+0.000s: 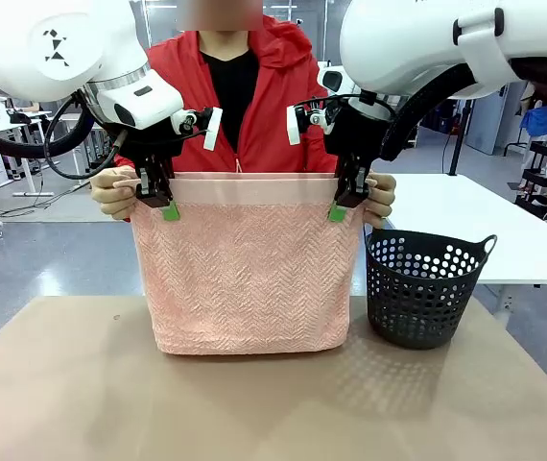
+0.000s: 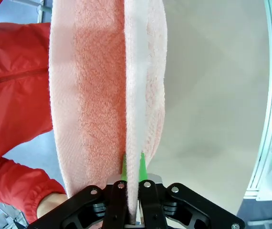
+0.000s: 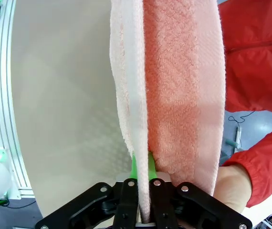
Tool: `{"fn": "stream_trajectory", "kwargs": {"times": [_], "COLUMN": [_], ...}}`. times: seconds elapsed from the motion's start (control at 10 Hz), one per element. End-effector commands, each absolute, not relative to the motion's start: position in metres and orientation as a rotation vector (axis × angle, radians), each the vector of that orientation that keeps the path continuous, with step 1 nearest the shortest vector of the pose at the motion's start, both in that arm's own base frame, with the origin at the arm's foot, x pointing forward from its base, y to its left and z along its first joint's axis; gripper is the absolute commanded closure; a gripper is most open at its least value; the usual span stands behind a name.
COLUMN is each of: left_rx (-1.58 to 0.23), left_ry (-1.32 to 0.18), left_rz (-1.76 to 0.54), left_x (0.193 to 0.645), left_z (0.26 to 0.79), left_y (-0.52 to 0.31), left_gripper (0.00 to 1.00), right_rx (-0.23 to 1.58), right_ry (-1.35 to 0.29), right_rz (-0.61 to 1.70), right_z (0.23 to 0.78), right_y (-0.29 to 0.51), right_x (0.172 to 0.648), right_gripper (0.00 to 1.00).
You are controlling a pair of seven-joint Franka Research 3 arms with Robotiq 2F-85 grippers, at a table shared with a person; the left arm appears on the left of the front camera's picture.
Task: Fold the towel.
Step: Release the end of the 100 cm Hotel Towel you were holding and grab the top end of the folded side.
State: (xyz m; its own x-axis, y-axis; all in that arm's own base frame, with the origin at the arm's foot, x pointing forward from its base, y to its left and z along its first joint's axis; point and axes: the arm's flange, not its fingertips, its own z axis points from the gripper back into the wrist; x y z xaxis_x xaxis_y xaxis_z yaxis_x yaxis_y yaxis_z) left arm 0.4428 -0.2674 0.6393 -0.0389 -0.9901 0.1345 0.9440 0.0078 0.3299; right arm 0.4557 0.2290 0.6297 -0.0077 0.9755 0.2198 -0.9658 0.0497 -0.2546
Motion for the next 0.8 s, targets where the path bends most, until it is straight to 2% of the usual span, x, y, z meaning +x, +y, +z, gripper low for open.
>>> {"fn": "stream_trajectory", "kwargs": {"times": [0.0,0.1,0.2,0.3,0.4,0.5,0.6,0.7], "left_rx": [0.169,0.181,0.209,0.250,0.293,0.364,0.378,0.408], "left_ry": [-0.383,-0.407,-0.445,-0.496,-0.543,-0.579,-0.631,-0.668], "left_rz": [-1.528,-1.517,-1.511,-1.504,-1.507,-1.499,-1.499,-1.485], "left_x": [0.440,0.435,0.426,0.413,0.401,0.390,0.379,0.370], "left_z": [0.644,0.650,0.661,0.675,0.687,0.696,0.704,0.709], "left_y": [-0.265,-0.262,-0.259,-0.257,-0.255,-0.253,-0.251,-0.249], "left_gripper": [0.59,0.22,0.59,0.00,0.38,0.00,0.01,0.00], "right_rx": [-0.065,-0.084,-0.102,-0.134,-0.162,-0.208,-0.246,-0.286], "right_ry": [-0.387,-0.418,-0.456,-0.502,-0.554,-0.602,-0.637,-0.645], "right_rz": [1.510,1.501,1.499,1.503,1.517,1.524,1.538,1.539], "right_z": [0.630,0.636,0.646,0.659,0.671,0.682,0.688,0.690], "right_y": [0.228,0.225,0.221,0.215,0.210,0.207,0.205,0.205], "right_x": [0.453,0.447,0.440,0.429,0.417,0.403,0.392,0.385], "right_gripper": [0.61,0.25,0.24,0.00,0.00,0.00,0.17,0.08]}}
